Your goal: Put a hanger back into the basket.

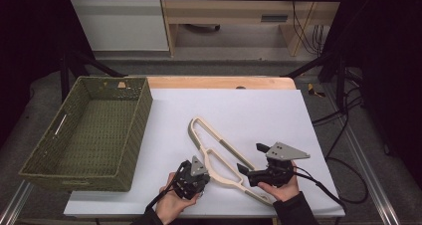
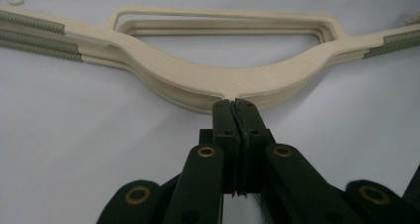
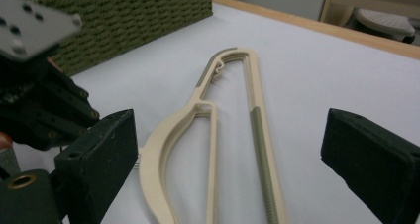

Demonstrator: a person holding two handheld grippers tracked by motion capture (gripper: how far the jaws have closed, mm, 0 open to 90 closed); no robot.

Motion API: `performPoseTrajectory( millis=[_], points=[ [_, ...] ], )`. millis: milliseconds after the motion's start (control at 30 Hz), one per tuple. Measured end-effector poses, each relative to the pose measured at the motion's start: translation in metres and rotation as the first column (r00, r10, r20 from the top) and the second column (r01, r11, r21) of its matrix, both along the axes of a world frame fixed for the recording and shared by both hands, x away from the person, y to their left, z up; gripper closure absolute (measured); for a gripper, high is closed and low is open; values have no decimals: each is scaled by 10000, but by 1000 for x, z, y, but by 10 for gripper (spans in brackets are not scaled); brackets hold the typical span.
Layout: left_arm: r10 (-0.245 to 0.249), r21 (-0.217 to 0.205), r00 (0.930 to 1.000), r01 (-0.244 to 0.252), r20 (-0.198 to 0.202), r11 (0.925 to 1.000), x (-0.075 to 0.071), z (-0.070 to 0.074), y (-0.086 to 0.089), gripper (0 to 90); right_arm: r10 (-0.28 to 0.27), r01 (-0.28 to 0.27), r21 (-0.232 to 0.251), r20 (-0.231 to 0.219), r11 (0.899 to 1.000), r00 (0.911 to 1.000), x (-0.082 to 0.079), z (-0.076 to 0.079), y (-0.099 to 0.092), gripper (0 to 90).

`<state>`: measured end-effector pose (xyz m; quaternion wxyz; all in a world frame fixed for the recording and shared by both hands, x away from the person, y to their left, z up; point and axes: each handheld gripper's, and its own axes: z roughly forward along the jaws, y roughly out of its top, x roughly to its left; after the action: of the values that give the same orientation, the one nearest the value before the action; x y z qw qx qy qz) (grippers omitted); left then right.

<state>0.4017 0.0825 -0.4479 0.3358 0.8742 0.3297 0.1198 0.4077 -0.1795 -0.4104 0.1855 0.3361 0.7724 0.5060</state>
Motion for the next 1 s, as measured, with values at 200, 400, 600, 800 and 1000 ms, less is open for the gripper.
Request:
performPoseTrajectory(
  millis=[200,400,600,800,1000],
  points=[
    [-90,120,9999,90,54,9999,1,10,-1,884,372,-388,-315,-479,9988,9982,0,-11,22,104],
    [-123,190,9999,122,53,9997,2,21,-3,884,682,-743,-851,-732,9936,9950,-2,-20,40,156],
    [-69,126,9999,68,89,9999,2,26,-4,884,1049,-1180,-1189,-1111,9859,9883,-3,-28,54,263],
    [-71,161,9999,69,121,9998,2,30,-6,884,1282,-1509,-2020,-1214,9677,9843,-5,-36,65,397],
    [-78,231,9999,77,64,9997,2,31,-6,884,1445,-1726,-2544,-1256,9516,9815,-6,-44,71,533]
  ],
)
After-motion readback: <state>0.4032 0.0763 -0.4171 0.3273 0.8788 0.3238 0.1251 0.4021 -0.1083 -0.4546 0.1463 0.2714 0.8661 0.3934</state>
